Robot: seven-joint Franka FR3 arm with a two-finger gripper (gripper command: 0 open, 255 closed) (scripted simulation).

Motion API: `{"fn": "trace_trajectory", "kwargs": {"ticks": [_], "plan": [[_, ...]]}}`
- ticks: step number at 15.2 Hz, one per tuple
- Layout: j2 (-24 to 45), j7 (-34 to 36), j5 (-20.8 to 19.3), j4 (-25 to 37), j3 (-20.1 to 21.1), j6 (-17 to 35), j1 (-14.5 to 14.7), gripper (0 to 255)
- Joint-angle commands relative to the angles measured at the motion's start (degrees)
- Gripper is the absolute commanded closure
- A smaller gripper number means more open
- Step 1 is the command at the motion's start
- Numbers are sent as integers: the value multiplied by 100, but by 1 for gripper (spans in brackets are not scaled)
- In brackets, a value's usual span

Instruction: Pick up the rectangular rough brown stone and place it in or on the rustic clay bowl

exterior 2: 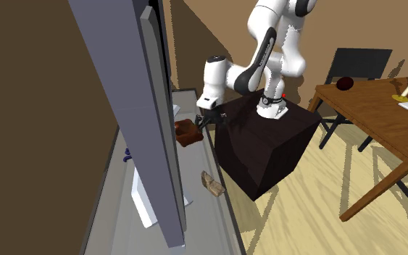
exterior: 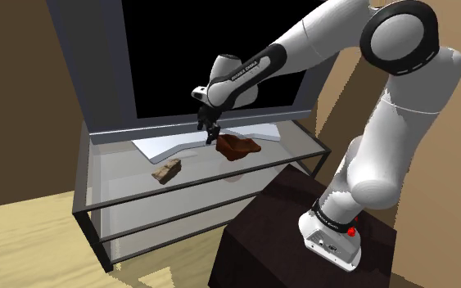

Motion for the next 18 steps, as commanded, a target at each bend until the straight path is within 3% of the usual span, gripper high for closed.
{"fn": "trace_trajectory", "kwargs": {"ticks": [1, 6, 12, 18], "plan": [[457, -501, 242, 245, 131, 196, -19, 0], [1480, -1470, 549, 906, 565, 521, -164, 0], [2658, -2340, 524, 1798, 1029, 772, -270, 0], [3172, -2443, 524, 2094, 1115, 991, -266, 0]]}}
